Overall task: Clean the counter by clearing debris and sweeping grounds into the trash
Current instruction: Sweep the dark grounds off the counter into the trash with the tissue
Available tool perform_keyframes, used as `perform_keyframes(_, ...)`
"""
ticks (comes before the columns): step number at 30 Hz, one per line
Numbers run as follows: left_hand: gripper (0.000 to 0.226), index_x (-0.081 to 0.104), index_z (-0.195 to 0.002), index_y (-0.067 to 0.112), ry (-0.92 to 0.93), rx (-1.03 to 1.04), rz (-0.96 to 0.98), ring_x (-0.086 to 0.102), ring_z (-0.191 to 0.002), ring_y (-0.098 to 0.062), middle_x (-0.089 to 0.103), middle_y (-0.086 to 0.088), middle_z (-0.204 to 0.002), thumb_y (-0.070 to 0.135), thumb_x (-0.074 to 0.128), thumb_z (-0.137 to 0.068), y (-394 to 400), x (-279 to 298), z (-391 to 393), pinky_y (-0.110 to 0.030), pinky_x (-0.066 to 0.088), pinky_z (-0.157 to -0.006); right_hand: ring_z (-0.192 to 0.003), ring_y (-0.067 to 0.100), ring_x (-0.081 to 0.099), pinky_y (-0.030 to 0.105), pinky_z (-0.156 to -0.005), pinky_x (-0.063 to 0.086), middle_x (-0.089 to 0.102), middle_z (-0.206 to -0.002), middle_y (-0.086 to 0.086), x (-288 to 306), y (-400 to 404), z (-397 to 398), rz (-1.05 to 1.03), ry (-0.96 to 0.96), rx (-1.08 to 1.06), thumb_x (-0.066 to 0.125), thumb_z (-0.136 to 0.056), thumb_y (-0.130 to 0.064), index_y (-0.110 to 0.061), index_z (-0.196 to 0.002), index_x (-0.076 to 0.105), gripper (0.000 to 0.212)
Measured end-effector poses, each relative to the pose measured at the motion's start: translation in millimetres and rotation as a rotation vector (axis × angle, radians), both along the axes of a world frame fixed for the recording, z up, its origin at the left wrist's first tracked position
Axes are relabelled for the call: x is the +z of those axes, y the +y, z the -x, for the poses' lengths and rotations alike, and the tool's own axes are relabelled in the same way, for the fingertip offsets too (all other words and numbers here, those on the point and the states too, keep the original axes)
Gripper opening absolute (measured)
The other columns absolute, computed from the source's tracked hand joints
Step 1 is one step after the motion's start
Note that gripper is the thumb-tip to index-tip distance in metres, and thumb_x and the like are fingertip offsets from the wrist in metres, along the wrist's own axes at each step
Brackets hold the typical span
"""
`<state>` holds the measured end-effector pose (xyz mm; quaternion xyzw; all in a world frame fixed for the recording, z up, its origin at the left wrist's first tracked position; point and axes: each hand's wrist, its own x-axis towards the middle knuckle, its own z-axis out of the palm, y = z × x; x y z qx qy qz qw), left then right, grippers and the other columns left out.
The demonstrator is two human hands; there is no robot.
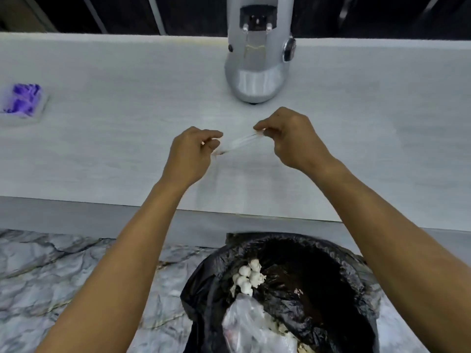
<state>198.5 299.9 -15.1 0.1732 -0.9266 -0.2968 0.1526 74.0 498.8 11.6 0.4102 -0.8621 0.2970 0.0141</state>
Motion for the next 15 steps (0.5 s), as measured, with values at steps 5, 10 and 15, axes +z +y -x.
perform_keyframes(5,0.03,0.068,-0.118,0.035,-0.134,-0.055,0.005,0.054,-0.114,-0.015,0.061,0.006,-0.122,0.048,0.054,-0.095,-80.5,-26.5,13.4,-0.032,0.047,-0.091,-0.097,0.018,0.063,0.021,-0.089,0.048,0.066,-0.102,0.003,-28.7,-67.8,22.9,-0.137,-0.135,-0.043,0.06,-0.095,-0.004,-0.015,-0.11,0.075,0.024)
perform_keyframes(10,0.041,0.066,-0.123,0.034,-0.201,-0.184,0.048,0.05,-0.111,-0.011,0.057,0.01,-0.119,0.056,0.061,-0.089,-104.2,-43.1,19.4,-0.027,0.043,-0.088,-0.1,0.019,0.062,0.023,-0.093,0.047,0.066,-0.106,0.003,-53.3,-99.8,31.2,-0.201,-0.176,-0.1,0.06,-0.094,-0.003,-0.015,-0.109,0.075,0.024)
perform_keyframes(15,0.019,0.075,-0.11,0.025,-0.177,-0.229,-0.038,0.061,-0.091,-0.01,0.068,0.008,-0.098,0.025,0.063,-0.095,-134.8,-39.1,33.9,-0.021,0.045,-0.084,-0.099,0.021,0.063,0.026,-0.091,0.049,0.067,-0.105,0.005,-54.1,-113.5,38.2,-0.261,-0.148,-0.106,0.06,-0.095,-0.004,-0.013,-0.11,0.074,0.023)
